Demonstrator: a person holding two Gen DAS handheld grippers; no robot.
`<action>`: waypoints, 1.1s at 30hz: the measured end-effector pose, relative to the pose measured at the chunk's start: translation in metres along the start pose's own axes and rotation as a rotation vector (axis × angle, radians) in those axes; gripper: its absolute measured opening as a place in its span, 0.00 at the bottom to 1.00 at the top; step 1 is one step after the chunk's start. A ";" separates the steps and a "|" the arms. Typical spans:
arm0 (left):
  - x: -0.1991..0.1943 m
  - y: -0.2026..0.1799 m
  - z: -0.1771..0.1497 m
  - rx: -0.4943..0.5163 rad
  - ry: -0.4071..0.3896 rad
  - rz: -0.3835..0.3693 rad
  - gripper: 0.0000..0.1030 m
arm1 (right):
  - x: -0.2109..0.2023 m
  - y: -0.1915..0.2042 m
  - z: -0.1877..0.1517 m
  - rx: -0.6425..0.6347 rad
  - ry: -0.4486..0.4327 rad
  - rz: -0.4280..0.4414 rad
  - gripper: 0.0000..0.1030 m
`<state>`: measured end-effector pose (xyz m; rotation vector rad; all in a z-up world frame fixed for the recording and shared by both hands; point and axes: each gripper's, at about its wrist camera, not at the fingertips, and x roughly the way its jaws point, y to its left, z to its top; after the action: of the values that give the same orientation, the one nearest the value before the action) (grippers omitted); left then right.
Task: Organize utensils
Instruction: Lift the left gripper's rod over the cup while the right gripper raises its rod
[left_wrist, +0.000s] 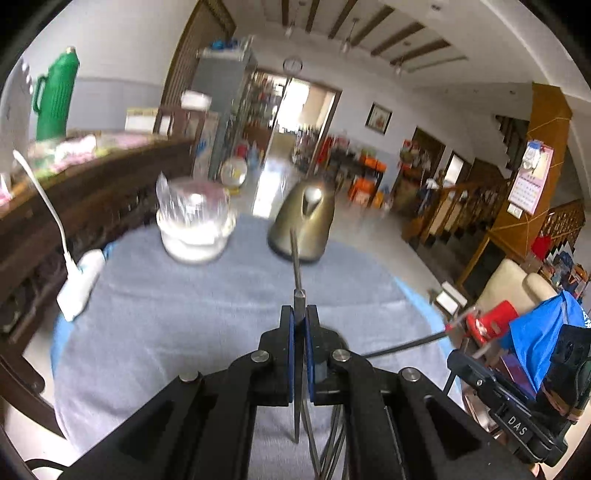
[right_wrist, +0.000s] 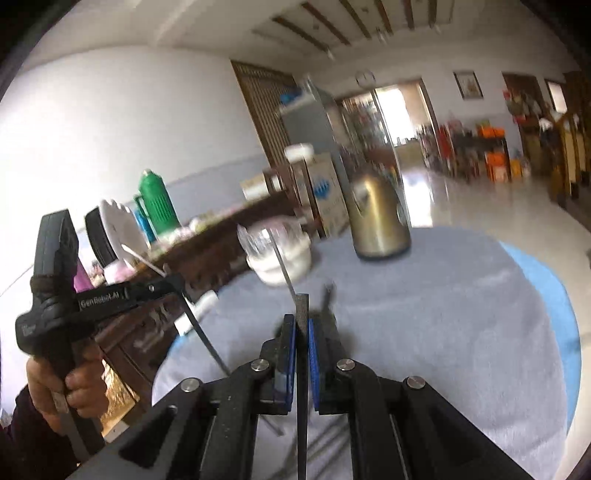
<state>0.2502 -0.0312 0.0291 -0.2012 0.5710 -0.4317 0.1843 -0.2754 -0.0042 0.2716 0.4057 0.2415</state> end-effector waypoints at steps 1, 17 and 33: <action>-0.005 -0.002 0.002 0.005 -0.019 0.001 0.05 | -0.003 0.004 0.006 -0.004 -0.028 0.006 0.07; -0.033 -0.017 0.061 0.048 -0.269 -0.031 0.05 | 0.026 0.041 0.094 0.004 -0.419 -0.120 0.07; 0.029 0.000 0.028 0.002 -0.166 0.028 0.05 | 0.092 0.055 0.073 -0.034 -0.368 -0.311 0.07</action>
<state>0.2878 -0.0419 0.0381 -0.2244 0.4104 -0.3847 0.2876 -0.2135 0.0447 0.2107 0.0751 -0.1071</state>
